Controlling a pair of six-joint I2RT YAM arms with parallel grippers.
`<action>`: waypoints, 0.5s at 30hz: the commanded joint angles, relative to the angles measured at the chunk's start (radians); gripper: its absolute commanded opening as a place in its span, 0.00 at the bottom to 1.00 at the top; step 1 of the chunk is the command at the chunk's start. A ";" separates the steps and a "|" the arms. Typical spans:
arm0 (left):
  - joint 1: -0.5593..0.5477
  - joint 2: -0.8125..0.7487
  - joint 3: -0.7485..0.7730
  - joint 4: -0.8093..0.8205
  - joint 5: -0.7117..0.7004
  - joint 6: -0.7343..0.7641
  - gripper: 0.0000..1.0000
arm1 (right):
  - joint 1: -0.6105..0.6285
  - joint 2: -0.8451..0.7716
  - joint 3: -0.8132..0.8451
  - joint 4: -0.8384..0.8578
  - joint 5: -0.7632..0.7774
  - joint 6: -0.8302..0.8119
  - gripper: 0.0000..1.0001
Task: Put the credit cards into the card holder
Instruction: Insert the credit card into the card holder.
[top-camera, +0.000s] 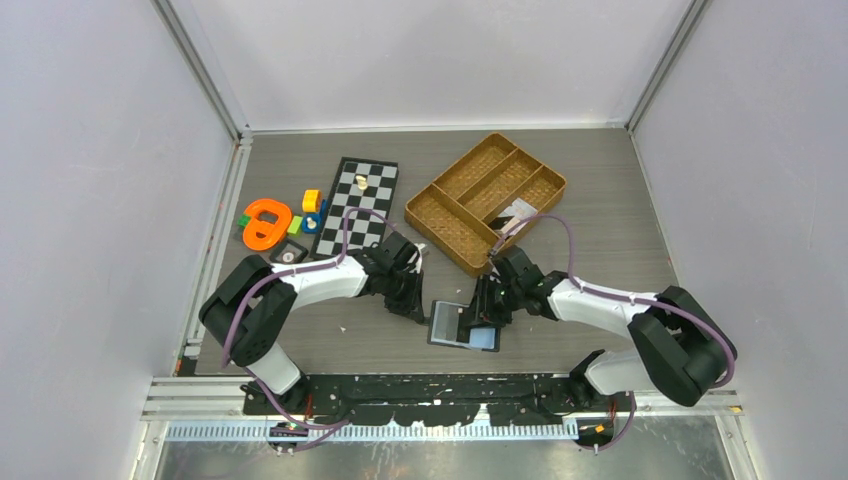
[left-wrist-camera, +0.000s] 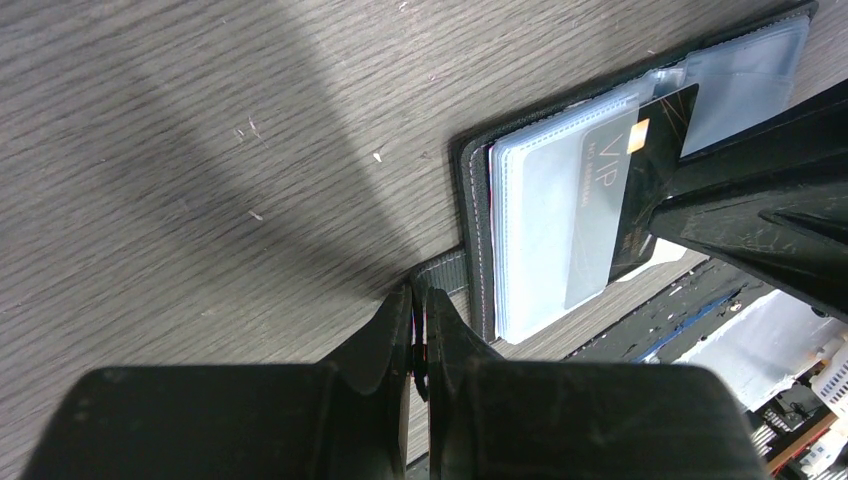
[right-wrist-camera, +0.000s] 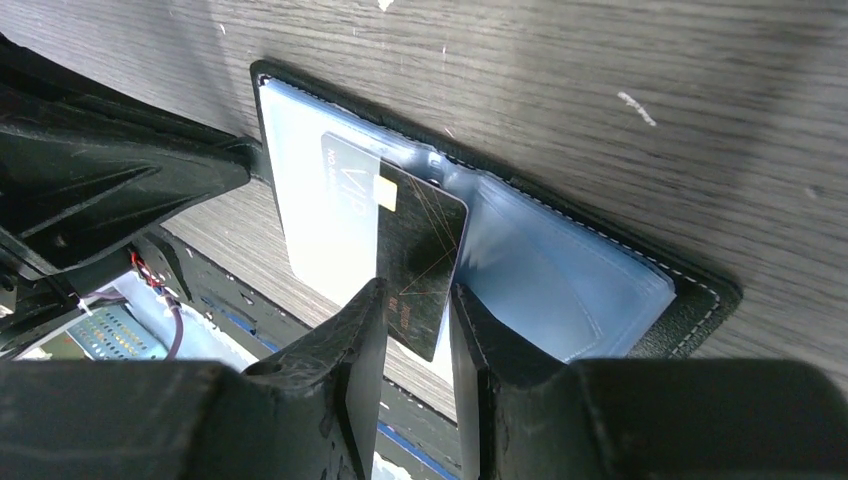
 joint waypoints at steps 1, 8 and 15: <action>-0.010 0.012 -0.008 0.031 0.022 0.014 0.00 | 0.021 0.029 0.039 0.029 0.023 0.011 0.34; -0.013 0.013 -0.006 0.033 0.022 0.014 0.00 | 0.046 0.065 0.074 0.051 0.020 0.015 0.34; -0.013 0.016 -0.007 0.034 0.026 0.013 0.00 | 0.079 0.104 0.111 0.069 0.019 0.022 0.33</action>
